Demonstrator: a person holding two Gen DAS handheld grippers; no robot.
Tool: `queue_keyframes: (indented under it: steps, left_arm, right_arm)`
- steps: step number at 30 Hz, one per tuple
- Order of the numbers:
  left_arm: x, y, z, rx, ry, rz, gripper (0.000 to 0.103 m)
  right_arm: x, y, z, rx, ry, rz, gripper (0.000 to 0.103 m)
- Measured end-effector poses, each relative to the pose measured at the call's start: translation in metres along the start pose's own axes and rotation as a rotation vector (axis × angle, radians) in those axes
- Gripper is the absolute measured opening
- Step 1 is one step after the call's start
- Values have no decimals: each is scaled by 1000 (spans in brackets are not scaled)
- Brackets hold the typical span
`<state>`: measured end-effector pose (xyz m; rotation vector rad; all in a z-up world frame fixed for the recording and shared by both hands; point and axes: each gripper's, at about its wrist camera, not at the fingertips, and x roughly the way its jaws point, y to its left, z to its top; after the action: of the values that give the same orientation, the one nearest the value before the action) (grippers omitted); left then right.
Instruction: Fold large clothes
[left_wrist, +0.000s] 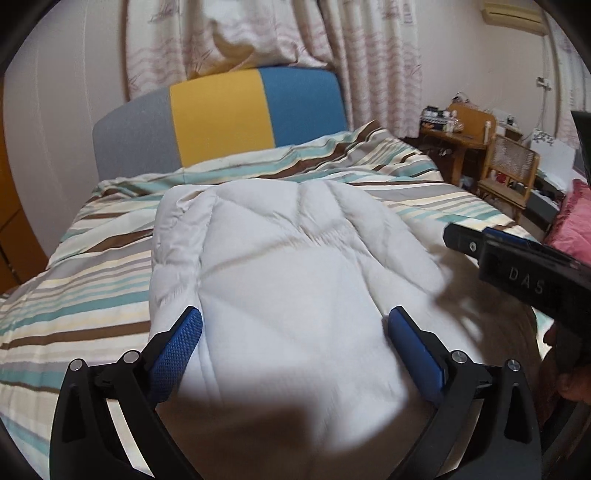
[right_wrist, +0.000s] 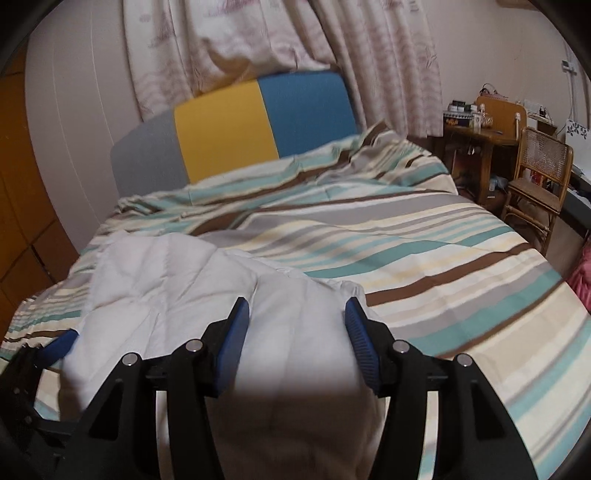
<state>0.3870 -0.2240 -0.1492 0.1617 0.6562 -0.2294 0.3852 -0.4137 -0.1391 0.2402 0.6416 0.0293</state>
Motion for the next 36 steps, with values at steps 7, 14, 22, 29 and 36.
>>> queue_keyframes:
  steps: [7,14,22,29,36]
  left_arm:
    - [-7,-4,-25,35,-47,-40,100]
    - [-1,-9,-26,68,-32,-13,100]
    - [-29,29,-16,-32,36,-55,100]
    - [-40,83,-23,-165,91,0,100]
    - [-34,109,-38,-257,210,-142,100]
  right_arm:
    - [10,-10,-32,50,33,11,63]
    - [11,-12,-32,57,67,4,68]
    - [-28,-20,-30,112,93,38,89]
    - [-45,-44,-38,223,200,78,101]
    - [-32,-66,-58,367,333,201,101]
